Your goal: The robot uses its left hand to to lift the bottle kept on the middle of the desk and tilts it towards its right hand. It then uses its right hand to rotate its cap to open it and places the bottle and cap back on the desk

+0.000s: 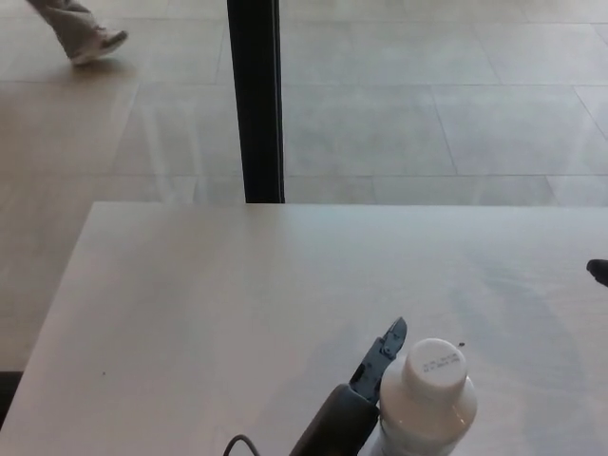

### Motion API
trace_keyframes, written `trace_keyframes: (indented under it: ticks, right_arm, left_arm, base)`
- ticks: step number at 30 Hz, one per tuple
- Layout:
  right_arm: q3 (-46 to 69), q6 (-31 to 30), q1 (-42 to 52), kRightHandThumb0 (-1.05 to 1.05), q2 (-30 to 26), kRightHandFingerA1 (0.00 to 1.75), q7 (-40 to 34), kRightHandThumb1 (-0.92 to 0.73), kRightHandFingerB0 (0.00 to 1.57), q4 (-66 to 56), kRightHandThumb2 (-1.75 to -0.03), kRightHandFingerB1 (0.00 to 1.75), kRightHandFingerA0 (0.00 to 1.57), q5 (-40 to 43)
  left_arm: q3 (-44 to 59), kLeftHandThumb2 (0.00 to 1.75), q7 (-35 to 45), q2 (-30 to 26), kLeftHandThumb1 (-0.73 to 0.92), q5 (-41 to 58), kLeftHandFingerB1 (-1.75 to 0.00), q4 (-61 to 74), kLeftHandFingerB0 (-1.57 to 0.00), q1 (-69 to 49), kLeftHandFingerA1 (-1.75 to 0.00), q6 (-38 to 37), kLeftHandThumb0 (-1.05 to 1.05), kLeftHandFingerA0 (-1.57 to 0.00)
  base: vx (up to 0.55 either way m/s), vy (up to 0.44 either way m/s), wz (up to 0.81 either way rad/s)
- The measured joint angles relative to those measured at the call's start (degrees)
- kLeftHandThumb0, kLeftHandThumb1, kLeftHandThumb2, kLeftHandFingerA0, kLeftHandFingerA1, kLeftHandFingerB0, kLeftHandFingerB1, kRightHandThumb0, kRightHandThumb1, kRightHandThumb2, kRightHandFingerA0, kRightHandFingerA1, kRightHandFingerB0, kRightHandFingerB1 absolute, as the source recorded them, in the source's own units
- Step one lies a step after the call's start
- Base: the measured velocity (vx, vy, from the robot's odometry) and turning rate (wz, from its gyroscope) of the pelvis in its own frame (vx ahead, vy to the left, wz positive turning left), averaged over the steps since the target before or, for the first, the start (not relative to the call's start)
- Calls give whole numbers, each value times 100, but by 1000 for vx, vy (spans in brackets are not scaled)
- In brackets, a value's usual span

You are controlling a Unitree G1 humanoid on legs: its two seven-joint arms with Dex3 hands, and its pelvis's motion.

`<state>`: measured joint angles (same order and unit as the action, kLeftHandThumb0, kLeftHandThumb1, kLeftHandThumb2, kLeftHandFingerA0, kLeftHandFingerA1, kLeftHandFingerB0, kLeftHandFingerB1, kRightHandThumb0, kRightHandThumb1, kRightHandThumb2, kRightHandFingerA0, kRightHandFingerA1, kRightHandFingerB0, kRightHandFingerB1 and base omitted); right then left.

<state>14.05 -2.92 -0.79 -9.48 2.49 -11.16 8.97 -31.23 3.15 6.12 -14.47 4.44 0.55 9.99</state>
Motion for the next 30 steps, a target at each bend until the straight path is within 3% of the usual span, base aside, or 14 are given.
trace_keyframes:
  ticks: [7,8,10,11,12,14,17,23,24,26,27,28,29,30]
  right_arm:
    - [4,0,-2,-81,40,78,-13,-92,36,-2,-68,40,43,-22]
    - [5,0,-6,-80,48,79,-16,-92,37,-2,-67,39,44,-23]
    - [13,0,-7,-79,54,80,-22,-92,38,-2,-68,39,43,-22]
    - [20,0,-9,-75,61,77,-29,-71,31,-2,-112,52,46,-20]
    - [25,0,-10,-80,65,82,-31,-92,39,-2,-68,41,46,-18]
    - [31,0,-11,-80,73,82,-34,-92,39,-2,-68,41,46,-17]
    - [33,0,-22,-80,79,82,-38,-92,39,-2,-67,39,47,-16]
    - [47,-1,-27,-79,97,82,-43,-91,41,-13,-67,39,47,-1]
    - [54,-1,-27,-75,102,79,-44,-69,36,-17,-110,53,50,8]
    - [71,-1,-27,-76,108,85,-45,-88,43,-25,-66,40,52,20]
    - [90,-1,-27,-76,111,86,-45,-86,44,-33,-66,41,57,27]
    - [99,-1,-27,-76,113,88,-45,-80,45,-39,-64,42,64,30]
    - [105,-1,-27,-76,114,88,-45,-80,45,-43,-64,42,64,32]
    - [117,-1,-25,-73,114,89,-45,-77,47,-47,-64,43,67,38]
  left_arm:
    - [-203,58,-494,257,61,-356,-53,-471,-14,-43,-132,8,-34,-112]
    - [-217,93,-585,266,45,-402,-58,-554,-18,-31,-127,8,-25,-130]
    - [-225,64,-709,277,72,-457,-65,-642,-41,-11,-157,-15,-14,-123]
    - [-232,69,-841,290,75,-489,-69,-731,-52,8,-162,-59,-9,-111]
    - [-232,88,-913,298,72,-497,-85,-780,-73,19,-166,-89,4,-96]
    - [-270,88,-1116,303,72,-514,-85,-894,-73,47,-166,-168,4,-96]
    - [-342,145,-1368,303,48,-531,-159,-1036,-108,82,-175,-279,10,-119]
    - [-448,141,-1838,303,47,-529,-175,-1349,-89,119,-175,-585,5,-108]
    - [-462,145,-1926,303,44,-528,-175,-1396,-89,124,-175,-644,7,-109]
    - [-483,133,-2068,302,69,-526,-115,-1468,-98,131,-120,-733,4,-107]
    - [-498,154,-2170,302,42,-523,-175,-1506,-87,136,-175,-789,8,-107]
    - [-507,132,-2227,302,67,-523,-114,-1525,-98,140,-120,-815,5,-106]
    - [-516,132,-2279,302,67,-523,-114,-1544,-98,143,-120,-837,5,-106]
    - [-521,157,-2353,302,37,-519,-174,-1552,-85,145,-175,-861,10,-106]
  base:
    - [0,0,0]
    - [0,0,0]
    - [0,0,0]
    - [0,0,0]
    - [0,0,0]
    - [0,0,0]
    - [0,0,0]
    - [0,0,0]
    - [0,0,0]
    - [0,0,0]
    - [0,0,0]
    - [0,0,0]
    - [0,0,0]
    - [0,0,0]
